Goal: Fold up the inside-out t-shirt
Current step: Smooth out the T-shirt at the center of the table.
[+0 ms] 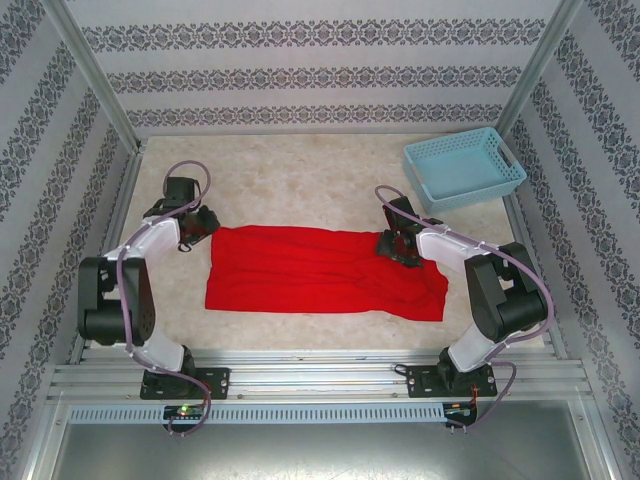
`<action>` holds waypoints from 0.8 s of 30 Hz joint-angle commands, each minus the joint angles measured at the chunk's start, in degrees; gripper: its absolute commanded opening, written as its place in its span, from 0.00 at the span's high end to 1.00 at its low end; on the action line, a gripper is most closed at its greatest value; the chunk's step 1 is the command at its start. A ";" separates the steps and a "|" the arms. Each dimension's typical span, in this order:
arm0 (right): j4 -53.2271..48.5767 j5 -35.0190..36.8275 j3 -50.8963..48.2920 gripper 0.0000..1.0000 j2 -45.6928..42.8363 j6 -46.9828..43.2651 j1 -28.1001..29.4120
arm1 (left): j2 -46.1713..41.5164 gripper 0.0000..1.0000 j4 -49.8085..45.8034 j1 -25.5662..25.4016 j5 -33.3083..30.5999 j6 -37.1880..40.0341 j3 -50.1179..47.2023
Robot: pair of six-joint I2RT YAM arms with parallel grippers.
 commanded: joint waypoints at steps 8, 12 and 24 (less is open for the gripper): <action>-3.43 2.38 0.35 0.37 -4.45 -1.74 0.88 | 2.51 0.40 -9.31 -6.62 -12.99 6.54 10.23; -4.14 2.56 0.94 0.37 -4.99 -2.03 1.21 | 9.08 0.34 -12.38 -8.12 -13.39 6.32 15.86; -4.82 3.23 0.44 0.36 -2.75 -1.78 -1.03 | 21.06 0.72 -12.48 -7.06 -8.66 4.07 18.95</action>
